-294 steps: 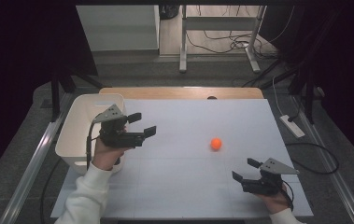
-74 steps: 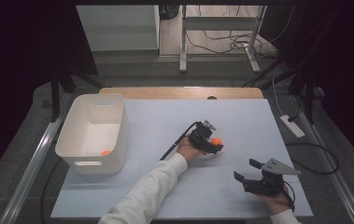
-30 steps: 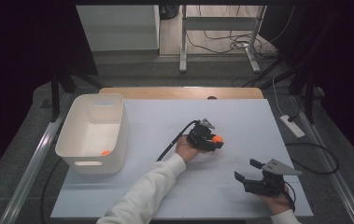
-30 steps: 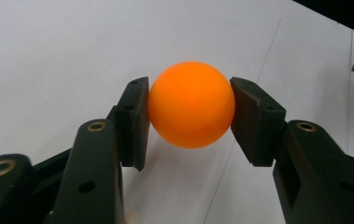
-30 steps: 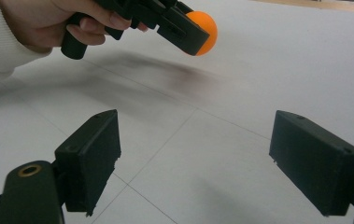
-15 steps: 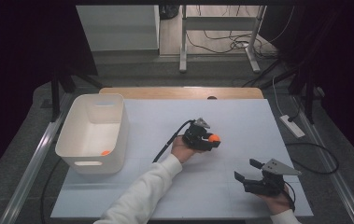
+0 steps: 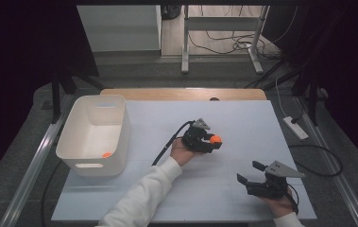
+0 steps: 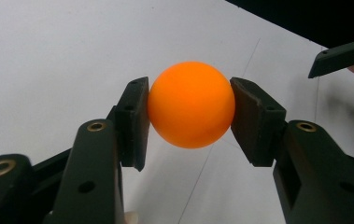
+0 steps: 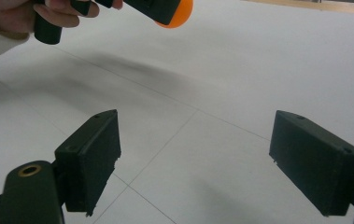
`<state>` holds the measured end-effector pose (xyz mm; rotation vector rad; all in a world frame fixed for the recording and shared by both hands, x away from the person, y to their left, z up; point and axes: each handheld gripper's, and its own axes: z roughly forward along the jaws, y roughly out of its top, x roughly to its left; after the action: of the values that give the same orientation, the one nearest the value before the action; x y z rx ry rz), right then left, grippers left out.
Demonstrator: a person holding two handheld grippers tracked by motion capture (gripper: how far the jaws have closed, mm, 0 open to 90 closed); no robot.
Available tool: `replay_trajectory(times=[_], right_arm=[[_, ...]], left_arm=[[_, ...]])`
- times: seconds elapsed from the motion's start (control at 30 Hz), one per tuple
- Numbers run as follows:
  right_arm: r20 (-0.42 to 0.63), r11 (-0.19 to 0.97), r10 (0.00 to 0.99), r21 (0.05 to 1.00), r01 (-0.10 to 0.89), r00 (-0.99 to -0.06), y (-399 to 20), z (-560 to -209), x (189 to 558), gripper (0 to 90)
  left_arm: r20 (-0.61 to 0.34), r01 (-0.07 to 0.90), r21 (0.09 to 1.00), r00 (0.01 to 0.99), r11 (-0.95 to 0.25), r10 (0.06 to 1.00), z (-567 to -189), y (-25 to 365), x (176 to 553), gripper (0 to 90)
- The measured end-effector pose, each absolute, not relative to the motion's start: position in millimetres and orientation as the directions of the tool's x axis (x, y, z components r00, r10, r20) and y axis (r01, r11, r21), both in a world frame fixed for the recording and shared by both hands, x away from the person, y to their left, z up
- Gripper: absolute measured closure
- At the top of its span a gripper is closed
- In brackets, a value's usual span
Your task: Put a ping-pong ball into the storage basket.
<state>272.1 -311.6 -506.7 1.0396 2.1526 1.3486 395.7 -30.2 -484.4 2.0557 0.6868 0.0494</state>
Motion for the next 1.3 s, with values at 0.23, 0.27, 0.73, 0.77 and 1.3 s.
replay_trajectory(times=[0.23, 0.27, 0.73, 0.77, 1.3], right_arm=[[0.055, 0.259, 0.762, 0.887, 0.381, -0.645, -311.5, -506.3, 272.0, 16.4], [0.055, 0.259, 0.762, 0.888, 0.381, -0.645, -311.6, -506.3, 272.0, 16.4], [0.054, 0.260, 0.762, 0.887, 0.381, -0.645, -311.4, -506.4, 272.0, 16.4], [0.054, 0.260, 0.762, 0.887, 0.381, -0.645, -311.4, -506.4, 272.0, 16.4], [0.050, 0.262, 0.763, 0.887, 0.379, -0.645, -311.1, -506.2, 271.8, 16.4]], left_arm=[[-0.225, 0.444, 0.803, 0.844, -0.398, 0.487, -481.2, -24.9, 392.7, 50.7], [-0.225, 0.444, 0.804, 0.843, -0.396, 0.488, -481.0, -24.5, 392.4, 50.7], [-0.213, 0.423, 0.819, 0.851, -0.388, 0.480, -472.9, -17.0, 387.3, 50.7], [-0.213, 0.423, 0.819, 0.851, -0.388, 0.480, -472.9, -17.0, 387.3, 50.7], [-0.206, 0.407, 0.834, 0.856, -0.371, 0.474, -461.8, -9.1, 381.1, 50.7]])
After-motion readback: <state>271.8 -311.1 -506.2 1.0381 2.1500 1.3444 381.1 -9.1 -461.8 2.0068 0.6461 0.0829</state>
